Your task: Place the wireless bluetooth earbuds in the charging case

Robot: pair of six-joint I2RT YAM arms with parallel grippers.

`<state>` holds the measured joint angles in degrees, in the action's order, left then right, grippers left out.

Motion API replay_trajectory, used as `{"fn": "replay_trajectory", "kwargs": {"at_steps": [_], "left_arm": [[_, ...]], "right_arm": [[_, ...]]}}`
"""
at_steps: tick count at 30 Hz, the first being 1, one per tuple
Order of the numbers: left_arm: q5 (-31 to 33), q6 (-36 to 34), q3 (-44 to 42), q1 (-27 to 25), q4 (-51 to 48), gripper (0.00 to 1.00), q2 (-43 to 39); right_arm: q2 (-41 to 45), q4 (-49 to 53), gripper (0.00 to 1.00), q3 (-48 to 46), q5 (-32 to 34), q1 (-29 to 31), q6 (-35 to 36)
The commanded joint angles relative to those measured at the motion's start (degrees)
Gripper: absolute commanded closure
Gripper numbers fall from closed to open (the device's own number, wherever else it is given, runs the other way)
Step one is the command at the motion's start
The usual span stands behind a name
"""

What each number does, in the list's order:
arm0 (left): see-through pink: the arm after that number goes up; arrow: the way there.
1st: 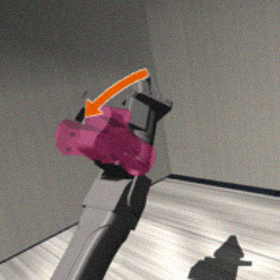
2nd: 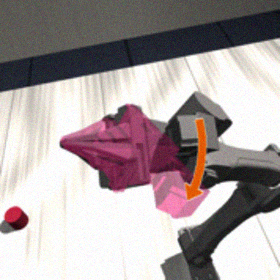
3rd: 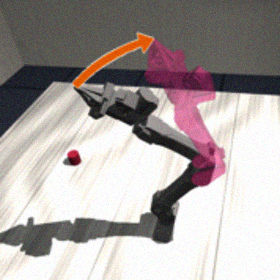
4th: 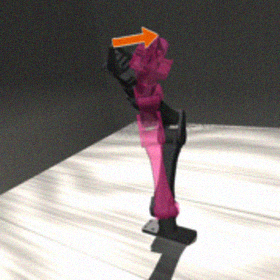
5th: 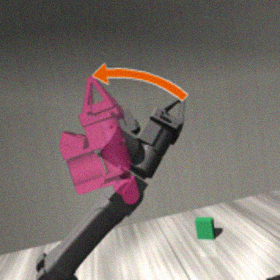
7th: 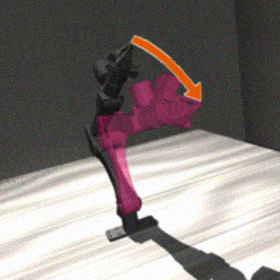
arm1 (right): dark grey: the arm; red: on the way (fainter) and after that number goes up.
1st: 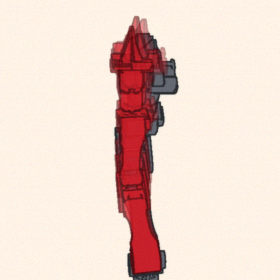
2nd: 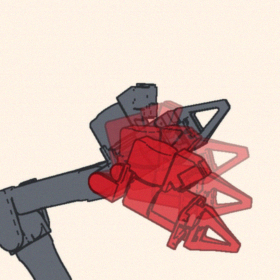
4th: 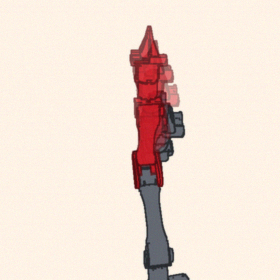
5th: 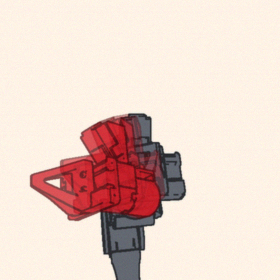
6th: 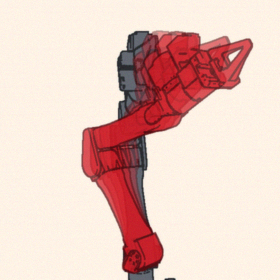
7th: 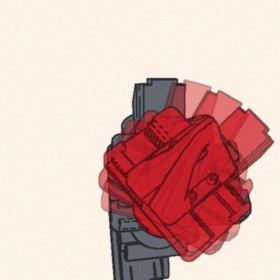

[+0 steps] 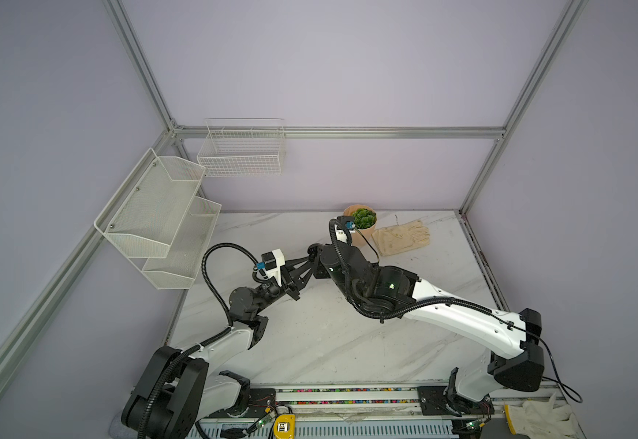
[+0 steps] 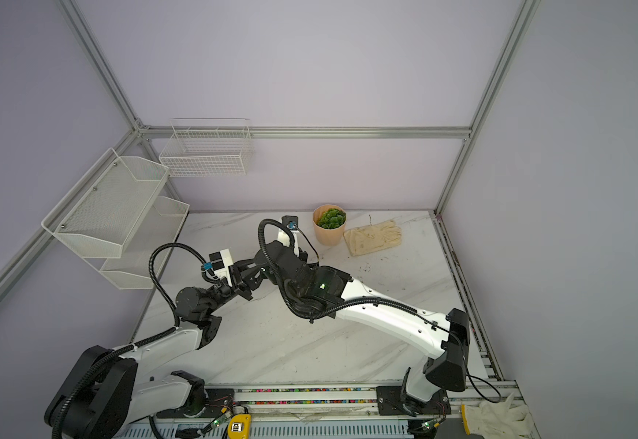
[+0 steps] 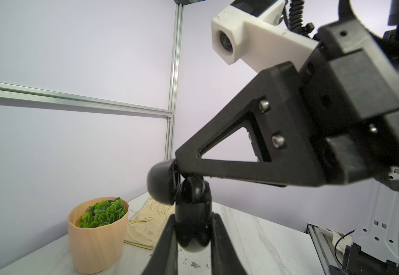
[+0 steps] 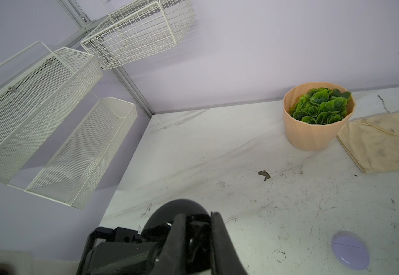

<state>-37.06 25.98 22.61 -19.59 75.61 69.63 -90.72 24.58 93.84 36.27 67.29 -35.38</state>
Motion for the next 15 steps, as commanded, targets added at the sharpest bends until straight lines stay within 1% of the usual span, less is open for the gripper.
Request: {"fn": "replay_trajectory", "kwargs": {"at_steps": [1, 4, 7, 9, 12, 15], "left_arm": [[0.9, -0.1, 2.5, -0.2, 3.7, 1.0, -1.3], [0.9, -0.1, 2.4, -0.2, 3.7, 1.0, -1.3], [0.9, -0.1, 2.3, -0.2, 3.7, 1.0, -1.3], [0.9, 0.0, 2.3, -0.2, 3.8, 1.0, -1.4], [0.6, 0.4, 2.2, -0.2, 3.8, 1.0, -1.2], [-0.7, 1.2, 2.0, -0.2, 3.8, 1.0, -1.3]], "right_arm": [[-0.3, 0.5, 0.83, -0.2, 0.7, 0.5, -0.8], [0.0, 1.2, 0.75, 1.1, 1.5, 0.5, 0.0], [0.7, 1.7, 0.61, 2.8, 2.1, 0.5, 1.9], [1.0, 2.4, 0.54, 4.3, 2.5, 0.5, 2.9], [1.7, 3.2, 0.46, 6.7, 1.6, 0.5, 5.6], [3.0, 6.9, 0.38, 9.9, -0.1, 0.0, 9.2]]}}
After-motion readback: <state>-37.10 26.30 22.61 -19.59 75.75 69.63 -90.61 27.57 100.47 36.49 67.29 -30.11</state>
